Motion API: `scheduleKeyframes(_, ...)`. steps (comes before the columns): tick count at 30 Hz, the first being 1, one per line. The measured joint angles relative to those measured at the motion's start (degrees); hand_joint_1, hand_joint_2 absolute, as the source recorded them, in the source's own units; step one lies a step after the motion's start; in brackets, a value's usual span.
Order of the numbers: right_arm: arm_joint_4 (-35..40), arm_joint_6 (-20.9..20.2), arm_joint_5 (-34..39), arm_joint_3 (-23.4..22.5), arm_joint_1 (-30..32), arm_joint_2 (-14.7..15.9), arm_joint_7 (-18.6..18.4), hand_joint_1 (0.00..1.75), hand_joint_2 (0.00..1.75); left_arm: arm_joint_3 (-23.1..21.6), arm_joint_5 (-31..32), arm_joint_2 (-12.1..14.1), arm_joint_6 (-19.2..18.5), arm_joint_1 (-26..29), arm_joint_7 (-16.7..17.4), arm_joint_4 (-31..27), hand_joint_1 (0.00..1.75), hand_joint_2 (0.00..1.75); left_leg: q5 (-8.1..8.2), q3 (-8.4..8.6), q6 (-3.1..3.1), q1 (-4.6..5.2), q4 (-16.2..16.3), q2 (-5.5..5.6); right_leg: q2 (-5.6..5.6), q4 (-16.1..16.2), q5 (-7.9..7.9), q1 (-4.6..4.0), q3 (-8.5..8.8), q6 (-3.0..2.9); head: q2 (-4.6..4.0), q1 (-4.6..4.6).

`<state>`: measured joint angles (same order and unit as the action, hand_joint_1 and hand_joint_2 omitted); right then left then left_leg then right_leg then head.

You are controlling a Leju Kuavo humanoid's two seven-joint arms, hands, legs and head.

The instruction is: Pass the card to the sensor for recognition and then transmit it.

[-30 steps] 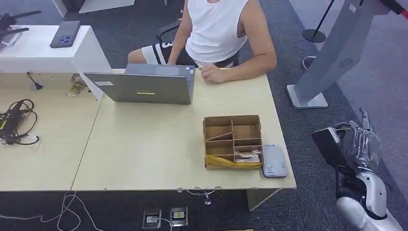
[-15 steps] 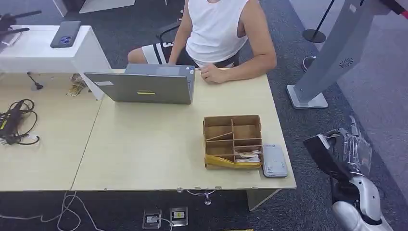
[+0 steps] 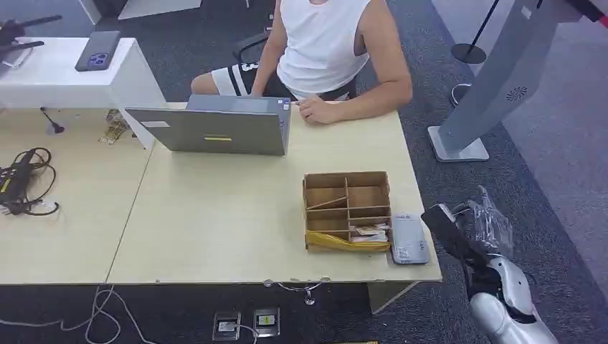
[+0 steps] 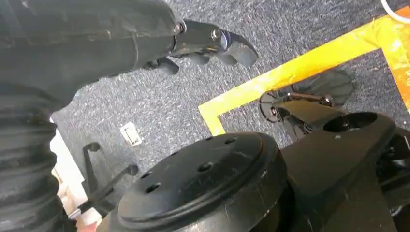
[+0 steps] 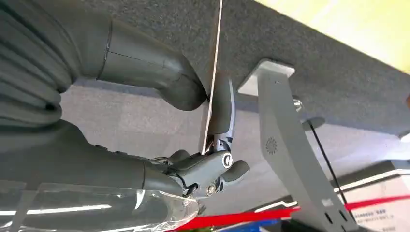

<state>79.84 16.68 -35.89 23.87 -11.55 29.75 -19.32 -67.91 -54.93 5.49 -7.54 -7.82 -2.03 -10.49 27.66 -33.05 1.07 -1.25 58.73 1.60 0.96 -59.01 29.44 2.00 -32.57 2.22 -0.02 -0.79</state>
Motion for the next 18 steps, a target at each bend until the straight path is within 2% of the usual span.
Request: scheduleKeyframes(18,-8.45,0.42,2.73,4.08,-1.42,-2.25,0.76,1.75,1.75,0.0,0.13,0.0,0.0,-0.01,0.0,0.0,0.0,1.75,0.0,0.0,0.0,0.0,0.0,0.01,0.0,0.0,0.0,0.0,0.0,0.0,0.0,0.0)
